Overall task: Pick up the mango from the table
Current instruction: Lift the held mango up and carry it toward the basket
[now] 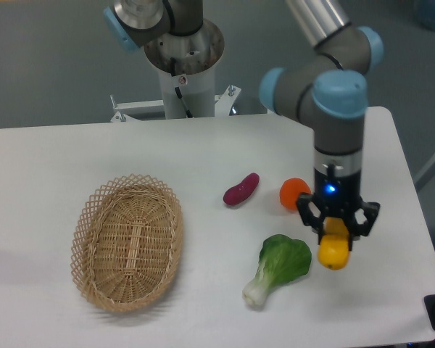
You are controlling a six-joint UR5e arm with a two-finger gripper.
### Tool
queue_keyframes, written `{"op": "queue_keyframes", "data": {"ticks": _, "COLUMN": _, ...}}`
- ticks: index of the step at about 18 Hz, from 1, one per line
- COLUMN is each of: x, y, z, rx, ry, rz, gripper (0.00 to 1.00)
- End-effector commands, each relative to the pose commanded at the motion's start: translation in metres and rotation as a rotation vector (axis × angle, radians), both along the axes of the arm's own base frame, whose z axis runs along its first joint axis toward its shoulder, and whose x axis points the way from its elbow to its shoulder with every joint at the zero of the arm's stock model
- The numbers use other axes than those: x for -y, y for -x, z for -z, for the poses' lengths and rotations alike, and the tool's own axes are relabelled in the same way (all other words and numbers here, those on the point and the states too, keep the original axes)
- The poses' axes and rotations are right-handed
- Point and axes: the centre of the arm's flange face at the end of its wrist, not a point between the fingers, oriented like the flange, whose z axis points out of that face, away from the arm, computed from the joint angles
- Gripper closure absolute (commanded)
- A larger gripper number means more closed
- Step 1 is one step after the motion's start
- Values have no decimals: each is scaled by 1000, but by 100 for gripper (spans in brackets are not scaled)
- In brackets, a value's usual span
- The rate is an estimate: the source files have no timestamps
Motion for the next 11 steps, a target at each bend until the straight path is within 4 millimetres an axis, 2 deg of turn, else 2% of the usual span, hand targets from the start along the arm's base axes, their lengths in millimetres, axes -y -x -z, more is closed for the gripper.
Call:
{"op": "queue_keyframes", "data": {"ticks": 3, "x": 7, "y": -18, "z": -9, "rx": 14, "ry": -18, "rz": -28, "gripper": 61}}
{"op": "queue_keyframes", "data": {"ticks": 4, "x": 8, "y": -21, "z": -6, "rx": 23, "ry": -19, "rz": -26, "gripper": 61}}
{"op": "queue_keyframes", "data": {"ticks": 11, "x": 7, "y": -25, "z": -5, "rx": 31, "ry": 0, "rz": -11, "gripper": 61}}
